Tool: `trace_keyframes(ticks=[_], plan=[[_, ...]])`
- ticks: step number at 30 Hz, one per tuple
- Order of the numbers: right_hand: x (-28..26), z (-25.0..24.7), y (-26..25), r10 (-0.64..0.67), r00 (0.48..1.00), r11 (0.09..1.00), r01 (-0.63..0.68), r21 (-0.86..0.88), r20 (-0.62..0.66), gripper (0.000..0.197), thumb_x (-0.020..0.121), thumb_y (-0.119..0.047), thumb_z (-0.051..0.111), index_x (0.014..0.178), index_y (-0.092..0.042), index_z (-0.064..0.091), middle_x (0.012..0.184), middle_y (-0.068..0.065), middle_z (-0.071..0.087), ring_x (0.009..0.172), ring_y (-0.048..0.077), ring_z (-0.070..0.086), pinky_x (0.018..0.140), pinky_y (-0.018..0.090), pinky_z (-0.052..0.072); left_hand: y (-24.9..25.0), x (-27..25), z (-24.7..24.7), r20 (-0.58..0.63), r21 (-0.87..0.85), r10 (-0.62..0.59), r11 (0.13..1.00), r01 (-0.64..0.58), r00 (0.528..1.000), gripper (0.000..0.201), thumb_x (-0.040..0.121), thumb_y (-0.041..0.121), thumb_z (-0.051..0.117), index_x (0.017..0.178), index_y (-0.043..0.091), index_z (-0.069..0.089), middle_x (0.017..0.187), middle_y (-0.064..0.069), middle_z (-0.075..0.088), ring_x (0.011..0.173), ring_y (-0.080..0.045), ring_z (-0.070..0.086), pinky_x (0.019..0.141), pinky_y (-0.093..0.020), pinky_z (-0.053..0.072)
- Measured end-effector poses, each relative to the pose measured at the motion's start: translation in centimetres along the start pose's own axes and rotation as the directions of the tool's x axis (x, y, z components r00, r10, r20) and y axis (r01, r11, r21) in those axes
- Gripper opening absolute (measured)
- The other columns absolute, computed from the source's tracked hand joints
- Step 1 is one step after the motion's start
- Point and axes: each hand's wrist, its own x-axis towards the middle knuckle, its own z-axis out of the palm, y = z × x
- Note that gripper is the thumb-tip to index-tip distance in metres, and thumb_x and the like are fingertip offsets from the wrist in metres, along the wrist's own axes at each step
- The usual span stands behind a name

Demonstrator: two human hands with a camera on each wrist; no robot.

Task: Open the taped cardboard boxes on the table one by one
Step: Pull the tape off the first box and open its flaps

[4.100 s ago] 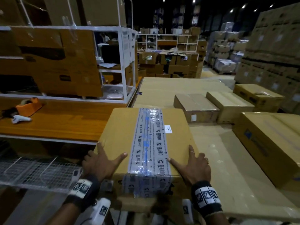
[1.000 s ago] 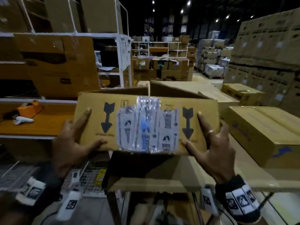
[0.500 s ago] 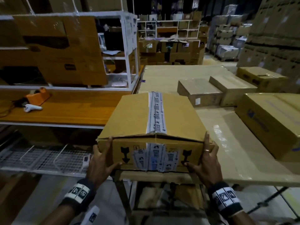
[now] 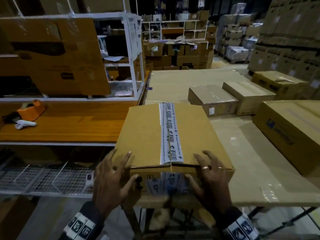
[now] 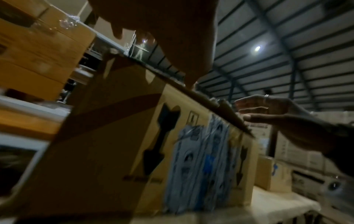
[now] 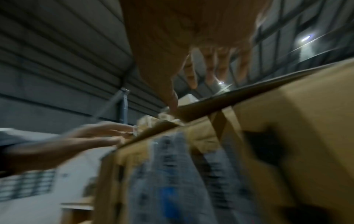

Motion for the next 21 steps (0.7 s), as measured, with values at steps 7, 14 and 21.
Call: trace_keyframes(ticks=[7,14,21], plan=[[-0.3,3.9,-4.1,-0.074,0.988,0.978,0.046,0.206,0.132,0.025,0.098,-0.031,0.052,0.115,-0.019,0.067,0.116,-0.001,0.066,0.105,0.023,0.064,0.082,0.037,0.055,1.4,6.1,1.2,0.212,-0.028,0.235,0.972,-0.234,0.949,0.046,0.1,0.055,0.038,0.132,0.029,0.06,0.149,0.005,0.051,0.148,-0.019,0.032,0.112,-0.052,0.034],[-0.5,3.2,-4.7,0.033,0.988,0.989,-0.054,0.137,0.153,0.055,0.101,-0.023,0.05,0.154,-0.017,0.04,0.16,0.003,0.04,0.15,0.02,0.032,0.117,0.039,0.038,3.0,12.1,0.4,0.453,-0.03,0.381,0.91,-0.414,0.806,0.055,0.103,0.05,0.042,0.154,0.029,0.035,0.167,0.006,0.024,0.156,-0.018,0.012,0.121,-0.049,0.019],[3.4,-1.0,-4.7,0.186,0.982,0.964,-0.187,0.189,0.023,0.055,0.101,-0.03,0.04,0.156,-0.024,0.035,0.159,-0.001,0.04,0.149,0.016,0.034,0.118,0.014,0.02,8.9,20.2,1.1,0.518,-0.033,0.561,0.767,-0.641,0.645,0.076,0.102,0.044,0.053,0.162,0.023,0.012,0.171,0.004,0.002,0.157,-0.019,0.0,0.122,-0.051,0.018]])
